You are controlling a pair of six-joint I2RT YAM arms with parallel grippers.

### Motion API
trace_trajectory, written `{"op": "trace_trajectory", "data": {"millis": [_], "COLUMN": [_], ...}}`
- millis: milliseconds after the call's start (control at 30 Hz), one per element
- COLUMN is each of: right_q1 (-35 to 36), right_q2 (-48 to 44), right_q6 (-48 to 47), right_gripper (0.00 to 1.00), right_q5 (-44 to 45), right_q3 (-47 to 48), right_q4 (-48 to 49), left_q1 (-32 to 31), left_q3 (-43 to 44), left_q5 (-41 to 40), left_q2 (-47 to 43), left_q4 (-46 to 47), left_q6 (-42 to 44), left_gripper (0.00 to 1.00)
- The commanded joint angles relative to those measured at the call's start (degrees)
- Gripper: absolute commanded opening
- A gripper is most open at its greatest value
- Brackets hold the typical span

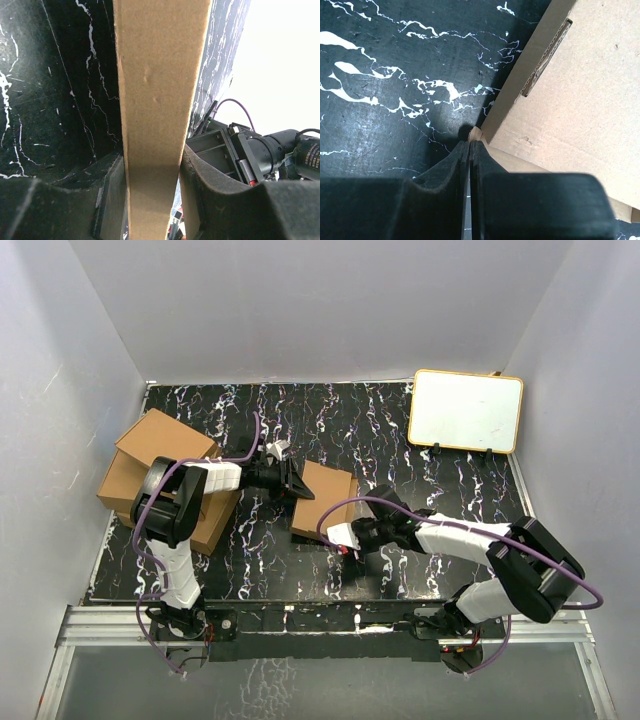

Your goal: Fold the paper box

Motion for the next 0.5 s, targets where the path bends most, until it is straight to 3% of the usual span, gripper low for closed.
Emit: {"op": "trace_trajectory", "data": {"millis": [0,467], "right_q1": [-0.1,-3.4], "right_q2": [1.3,3.6], "right_q6": [1.8,3.4], "right_gripper": [0.08,0.08], "right_q5": [0.7,-1.1], "right_q3": [2.6,5.9], "right_q4": [-0.6,-5.7], "left_q1": [0.3,0.7], "left_q3": [-2.9,-3.6], "left_q5": [-6.6,-5.7], "left_q2": [0.4,0.8], "left_q4": [-4.9,-3.0], "left_q6": [1.6,0.7], "left_gripper": [0.00,0.00]}}
